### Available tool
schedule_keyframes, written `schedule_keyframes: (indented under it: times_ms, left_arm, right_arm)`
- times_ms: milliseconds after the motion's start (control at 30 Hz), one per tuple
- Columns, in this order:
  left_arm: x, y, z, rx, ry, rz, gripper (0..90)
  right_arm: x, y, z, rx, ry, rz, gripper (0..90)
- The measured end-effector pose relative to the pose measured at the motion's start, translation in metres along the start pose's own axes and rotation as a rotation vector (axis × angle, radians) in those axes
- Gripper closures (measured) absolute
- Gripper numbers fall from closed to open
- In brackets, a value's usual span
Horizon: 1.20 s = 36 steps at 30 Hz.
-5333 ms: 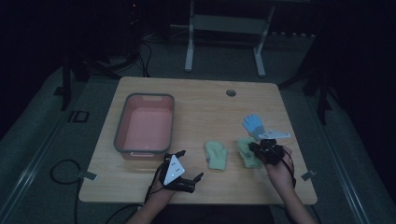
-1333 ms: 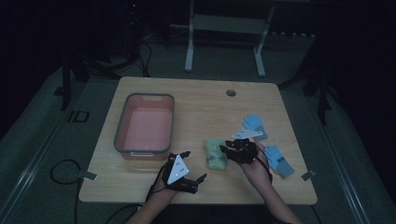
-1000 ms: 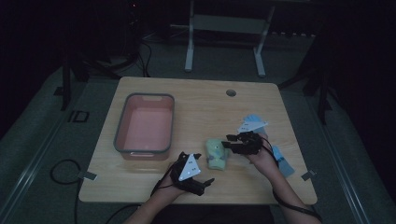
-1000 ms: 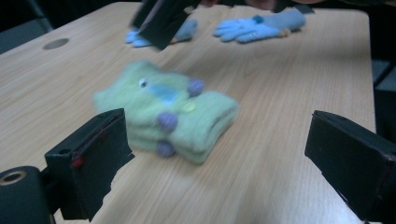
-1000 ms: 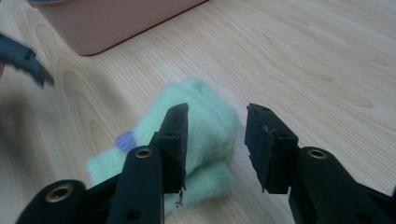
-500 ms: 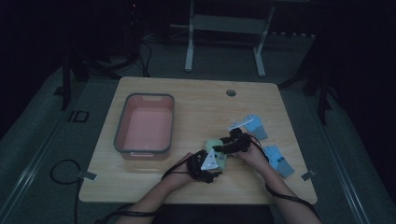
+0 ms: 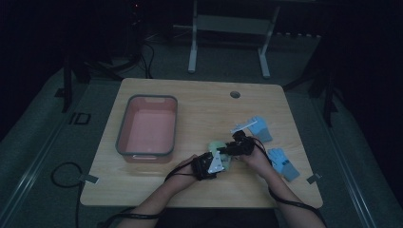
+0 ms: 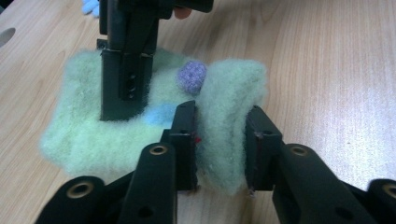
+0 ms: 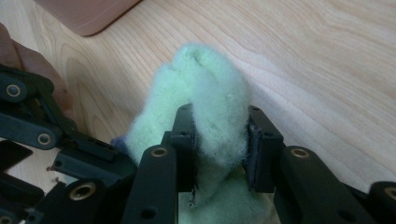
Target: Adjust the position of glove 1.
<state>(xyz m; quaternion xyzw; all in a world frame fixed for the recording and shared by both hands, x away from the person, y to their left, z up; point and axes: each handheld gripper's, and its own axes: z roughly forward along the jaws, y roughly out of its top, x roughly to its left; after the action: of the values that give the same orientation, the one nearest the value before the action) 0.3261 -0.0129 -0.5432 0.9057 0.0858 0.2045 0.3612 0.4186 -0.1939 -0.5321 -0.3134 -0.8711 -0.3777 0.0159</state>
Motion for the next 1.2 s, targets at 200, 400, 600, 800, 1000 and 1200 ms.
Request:
schedule_keyframes:
  times_ms: [200,400,600,800,1000,1200]
  left_arm:
    - [0.011,0.009,-0.015,0.016,-0.016,0.003,71.7]
    - [0.018,0.020,-0.037,0.018,-0.002,0.027,71.8]
    - [0.028,0.024,-0.055,0.030,0.013,0.031,72.6]
    - [0.040,0.028,-0.074,0.050,0.042,0.045,73.3]
    - [0.053,0.027,-0.092,0.062,0.066,0.034,73.7]
    - [0.062,0.023,-0.106,0.071,0.095,0.029,73.7]
  right_arm:
    - [0.007,0.010,-0.007,-0.024,-0.007,-0.019,69.8]
    - [0.017,0.022,-0.018,-0.064,0.005,-0.036,69.9]
    - [0.027,0.040,-0.022,-0.076,0.002,-0.061,70.1]
    - [0.038,0.065,-0.025,-0.097,-0.002,-0.085,70.2]
    - [0.048,0.089,-0.023,-0.106,-0.002,-0.102,70.2]
    - [0.057,0.108,-0.019,-0.109,-0.001,-0.126,70.2]
